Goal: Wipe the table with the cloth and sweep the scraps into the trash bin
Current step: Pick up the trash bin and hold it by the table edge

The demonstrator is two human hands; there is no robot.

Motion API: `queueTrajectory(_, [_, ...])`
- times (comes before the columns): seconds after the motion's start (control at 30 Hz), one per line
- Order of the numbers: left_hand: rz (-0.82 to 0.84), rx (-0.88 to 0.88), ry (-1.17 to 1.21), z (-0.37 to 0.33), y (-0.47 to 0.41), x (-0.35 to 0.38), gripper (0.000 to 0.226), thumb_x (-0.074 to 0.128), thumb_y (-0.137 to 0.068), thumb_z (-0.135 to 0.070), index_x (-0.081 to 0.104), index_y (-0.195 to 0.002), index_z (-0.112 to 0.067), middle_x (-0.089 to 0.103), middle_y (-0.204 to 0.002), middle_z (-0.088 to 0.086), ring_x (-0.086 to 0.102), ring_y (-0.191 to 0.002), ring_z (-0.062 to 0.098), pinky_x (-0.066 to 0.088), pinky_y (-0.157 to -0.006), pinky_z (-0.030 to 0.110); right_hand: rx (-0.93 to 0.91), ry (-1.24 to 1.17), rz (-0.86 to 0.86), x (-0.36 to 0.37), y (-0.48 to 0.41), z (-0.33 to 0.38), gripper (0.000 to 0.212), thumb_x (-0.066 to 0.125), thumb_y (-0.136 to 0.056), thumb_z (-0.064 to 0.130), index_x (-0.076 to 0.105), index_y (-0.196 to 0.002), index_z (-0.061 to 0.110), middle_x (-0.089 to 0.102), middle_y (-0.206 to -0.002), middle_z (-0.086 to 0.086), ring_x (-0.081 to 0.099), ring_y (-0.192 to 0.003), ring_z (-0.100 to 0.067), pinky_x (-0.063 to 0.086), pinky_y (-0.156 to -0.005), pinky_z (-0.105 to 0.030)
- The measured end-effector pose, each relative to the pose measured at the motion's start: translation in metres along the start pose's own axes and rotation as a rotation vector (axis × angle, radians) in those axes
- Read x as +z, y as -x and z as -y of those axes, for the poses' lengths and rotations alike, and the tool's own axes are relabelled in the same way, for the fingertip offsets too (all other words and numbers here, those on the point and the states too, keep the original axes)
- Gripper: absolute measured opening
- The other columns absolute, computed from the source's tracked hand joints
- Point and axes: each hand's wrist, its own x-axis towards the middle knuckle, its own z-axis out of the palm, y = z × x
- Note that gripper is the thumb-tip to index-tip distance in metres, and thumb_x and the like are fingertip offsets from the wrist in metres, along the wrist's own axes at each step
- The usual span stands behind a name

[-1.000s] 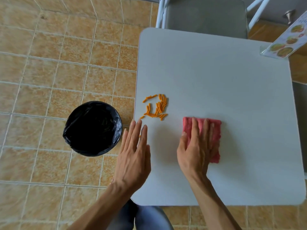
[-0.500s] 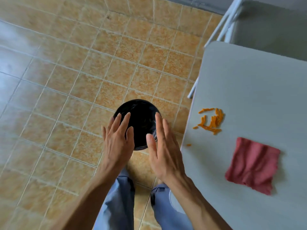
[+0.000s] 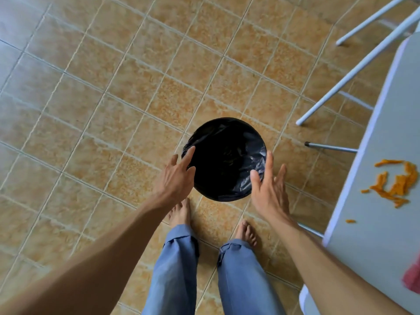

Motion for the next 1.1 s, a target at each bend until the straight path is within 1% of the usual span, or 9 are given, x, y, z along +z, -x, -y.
queueTrajectory(0.1, [0.025,0.052,0.012,0.008,-0.027,0.011,0.061,0.033,-0.097,-0.04,0.008,-0.152,-0.045,0.044,-0.133,0.014,0.053,-0.108,0.04,0.048,-0.087,0.045,0.051,-0.006,0.015,0.016,-0.02,-0.002,0.067,0.026,-0.102,0.062,-0.019,-0.151,0.056,-0.004,-0.169,-0.02,0.044,-0.139,-0.047,0.052,-0.092,-0.05])
queueTrajectory(0.2, [0.043,0.066,0.006,0.011,-0.052,0.021,0.065,0.036,-0.097,-0.036,0.001,-0.152,-0.046,0.036,-0.139,0.016,0.054,-0.104,0.039,0.048,-0.084,0.041,0.149,-0.057,0.083,0.028,-0.036,-0.001,0.067,0.028,-0.104,0.061,-0.019,-0.152,0.055,0.006,-0.169,-0.02,0.042,-0.14,-0.044,0.045,-0.095,-0.048])
queueTrajectory(0.3, [0.054,0.085,0.031,0.018,-0.077,0.034,0.075,0.041,-0.096,-0.03,-0.008,-0.149,-0.049,0.028,-0.149,0.019,0.056,-0.098,0.04,0.052,-0.081,0.044,0.109,-0.036,0.036,0.043,-0.053,0.001,0.069,0.032,-0.103,0.059,-0.018,-0.151,0.057,0.036,-0.151,-0.021,0.06,-0.11,-0.042,0.042,-0.072,-0.039])
queueTrajectory(0.4, [-0.008,0.087,0.023,0.023,-0.093,0.045,0.083,0.046,-0.094,-0.018,-0.008,-0.15,-0.047,0.025,-0.154,0.019,0.057,-0.103,0.044,0.051,-0.079,0.044,0.082,-0.028,-0.008,0.059,-0.069,0.003,0.069,0.035,-0.105,0.054,-0.013,-0.153,0.055,0.041,-0.146,-0.02,0.063,-0.097,-0.04,0.04,-0.065,-0.034])
queueTrajectory(0.57, [-0.138,0.112,-0.061,0.031,-0.104,0.044,0.083,0.044,-0.092,-0.01,-0.002,-0.153,-0.042,0.05,-0.133,0.022,0.059,-0.088,0.042,0.045,-0.063,0.04,0.055,0.033,-0.1,0.076,-0.092,0.006,0.074,0.04,-0.109,0.027,-0.012,-0.153,0.055,0.044,-0.135,-0.019,0.049,-0.059,-0.024,0.036,-0.049,-0.032])
queueTrajectory(0.63, [-0.138,0.158,-0.081,0.033,-0.106,0.039,0.085,0.043,-0.089,-0.007,-0.001,-0.153,-0.042,0.058,-0.125,0.021,0.061,-0.084,0.041,0.05,-0.062,0.043,0.069,0.069,-0.093,0.074,-0.095,0.005,0.093,0.045,-0.102,0.003,-0.011,-0.154,0.056,0.045,-0.122,-0.013,0.051,-0.06,-0.027,0.042,-0.052,-0.036])
queueTrajectory(0.73, [-0.152,0.159,-0.094,0.027,-0.103,0.025,0.087,0.045,-0.086,-0.004,0.004,-0.153,-0.042,0.066,-0.116,0.017,0.064,-0.081,0.04,0.052,-0.061,0.043,0.076,0.067,-0.049,0.067,-0.085,0.006,0.107,0.048,-0.092,-0.01,-0.011,-0.155,0.053,0.045,-0.116,-0.011,0.052,-0.062,-0.026,0.045,-0.053,-0.037])
queueTrajectory(0.93, [-0.19,0.216,-0.064,-0.011,-0.056,-0.005,0.087,0.047,-0.085,-0.002,0.011,-0.153,-0.044,0.068,-0.115,0.017,0.065,-0.079,0.04,0.041,-0.054,0.033,0.119,-0.035,-0.09,0.03,-0.031,0.017,0.106,0.048,-0.092,-0.011,-0.011,-0.157,0.049,0.043,-0.134,-0.013,0.049,-0.065,-0.025,0.031,-0.047,-0.028])
queueTrajectory(1.1, [-0.226,0.245,-0.066,-0.039,-0.005,-0.041,0.09,0.055,-0.082,0.001,0.018,-0.152,-0.042,0.072,-0.101,0.017,0.064,-0.068,0.037,0.035,-0.05,0.029,0.143,-0.064,-0.084,-0.025,0.015,0.02,0.102,0.047,-0.095,-0.005,-0.013,-0.155,0.052,0.045,-0.123,-0.009,0.042,-0.055,-0.016,0.029,-0.044,-0.025])
